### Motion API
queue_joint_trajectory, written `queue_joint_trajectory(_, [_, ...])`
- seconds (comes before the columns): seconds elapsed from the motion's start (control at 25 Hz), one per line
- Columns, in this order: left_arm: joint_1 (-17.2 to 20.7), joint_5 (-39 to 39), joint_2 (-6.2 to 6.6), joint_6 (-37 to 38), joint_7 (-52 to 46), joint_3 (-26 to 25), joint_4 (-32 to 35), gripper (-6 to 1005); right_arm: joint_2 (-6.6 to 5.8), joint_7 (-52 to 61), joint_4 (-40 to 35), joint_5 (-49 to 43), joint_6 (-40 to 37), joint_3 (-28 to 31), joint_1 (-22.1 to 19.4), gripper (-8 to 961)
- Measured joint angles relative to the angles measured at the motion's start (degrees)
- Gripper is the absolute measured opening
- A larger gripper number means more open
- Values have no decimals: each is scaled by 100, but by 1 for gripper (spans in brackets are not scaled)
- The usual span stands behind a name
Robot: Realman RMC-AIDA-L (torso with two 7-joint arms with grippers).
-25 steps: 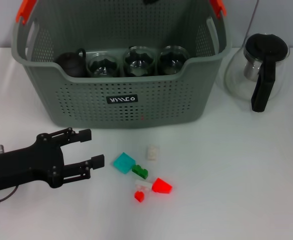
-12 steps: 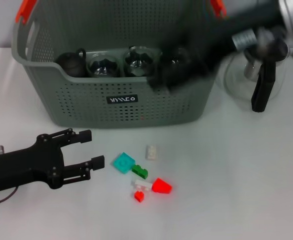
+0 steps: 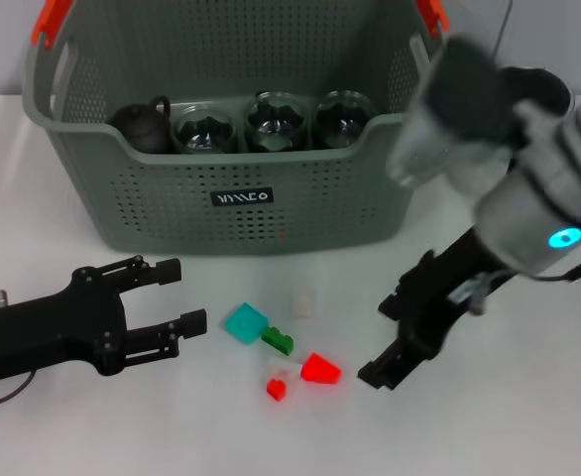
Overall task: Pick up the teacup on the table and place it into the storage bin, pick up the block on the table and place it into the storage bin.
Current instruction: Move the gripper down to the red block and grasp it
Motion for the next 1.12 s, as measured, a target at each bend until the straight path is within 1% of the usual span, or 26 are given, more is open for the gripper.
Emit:
queue_joint_trajectory(0.04, [0, 0, 0, 0, 0, 0, 0, 765, 3, 127, 124, -60, 236, -305, 49, 927])
queue_joint_trajectory(0.28, [-2, 0, -8, -22, 13, -1, -11, 765, 30, 614, 816, -142, 1326, -1611, 377, 927])
queue_joint_trajectory(0.44, [3, 0, -32, -49, 38, -1, -19, 765, 42, 876, 1169, -133, 2034, -2200, 500, 927])
queue_joint_trajectory(0.6, [0, 0, -33, -52, 42, -5, -19, 765, 54, 945, 1339, -118, 2432, -2475, 512, 928])
queue_joint_trajectory(0.76, [-15, 0, -28, -58, 43, -3, -18, 765, 58, 1006, 1359, -118, 2722, -2621, 509, 928])
queue_joint_trajectory(1.12, [-36, 0, -20, -64, 45, 0, -17, 765, 46, 1012, 1359, -116, 2686, -2633, 512, 928])
